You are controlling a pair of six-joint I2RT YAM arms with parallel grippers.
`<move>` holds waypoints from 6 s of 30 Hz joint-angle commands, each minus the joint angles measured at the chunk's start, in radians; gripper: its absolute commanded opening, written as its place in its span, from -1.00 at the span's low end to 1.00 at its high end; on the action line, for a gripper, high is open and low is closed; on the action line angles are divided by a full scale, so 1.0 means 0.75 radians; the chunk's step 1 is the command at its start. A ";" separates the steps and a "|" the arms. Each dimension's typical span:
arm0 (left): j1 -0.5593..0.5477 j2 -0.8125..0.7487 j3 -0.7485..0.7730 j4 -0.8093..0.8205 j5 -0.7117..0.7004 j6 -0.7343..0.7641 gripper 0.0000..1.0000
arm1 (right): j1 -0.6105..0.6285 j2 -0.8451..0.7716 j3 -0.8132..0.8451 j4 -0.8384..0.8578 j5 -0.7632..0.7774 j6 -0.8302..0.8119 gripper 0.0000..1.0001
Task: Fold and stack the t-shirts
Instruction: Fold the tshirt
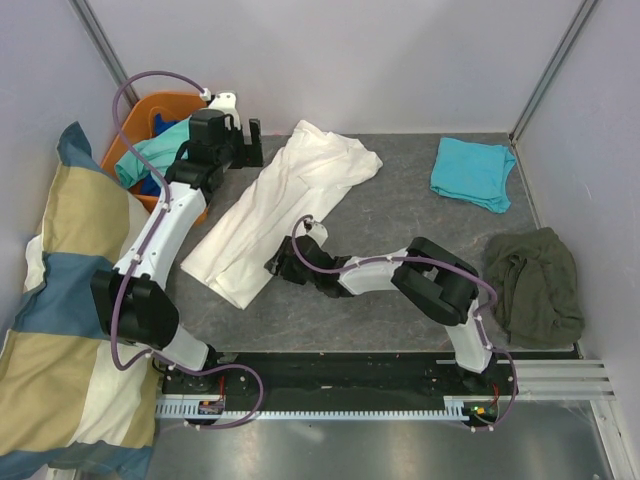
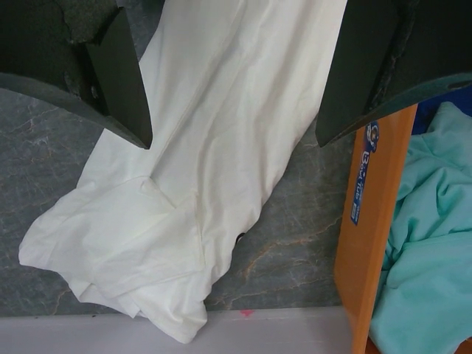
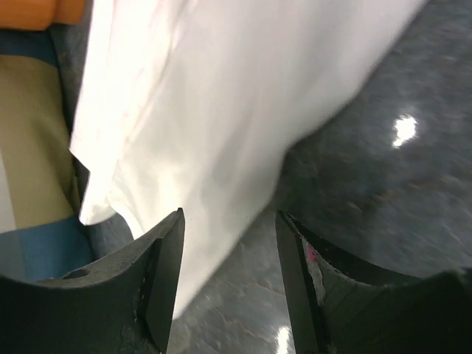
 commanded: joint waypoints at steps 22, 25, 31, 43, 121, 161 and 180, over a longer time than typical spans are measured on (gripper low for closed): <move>0.009 -0.262 -0.147 -0.060 0.208 -0.018 1.00 | -0.048 -0.663 -0.601 -0.460 0.219 -0.146 -1.00; 0.009 -0.356 -0.227 -0.064 0.286 -0.067 1.00 | -0.071 -0.794 -0.689 -0.558 0.244 -0.181 -1.00; 0.009 -0.513 -0.407 -0.064 0.346 -0.124 1.00 | -0.091 -1.054 -0.763 -0.811 0.311 -0.203 -1.00; 0.003 -0.589 -0.587 -0.060 0.387 -0.118 1.00 | -0.097 -1.320 -0.604 -1.102 0.448 -0.307 0.19; -0.018 -0.618 -0.841 0.079 0.468 -0.157 1.00 | 0.518 -0.631 -0.303 -1.043 0.360 -0.246 0.07; -0.020 -0.597 -0.841 0.071 0.493 -0.165 1.00 | 0.688 -0.688 -0.243 -1.315 0.235 -0.256 -0.96; -0.020 -0.389 -0.657 0.093 0.489 -0.184 1.00 | -0.267 -1.071 -0.244 -0.892 0.487 -0.726 0.41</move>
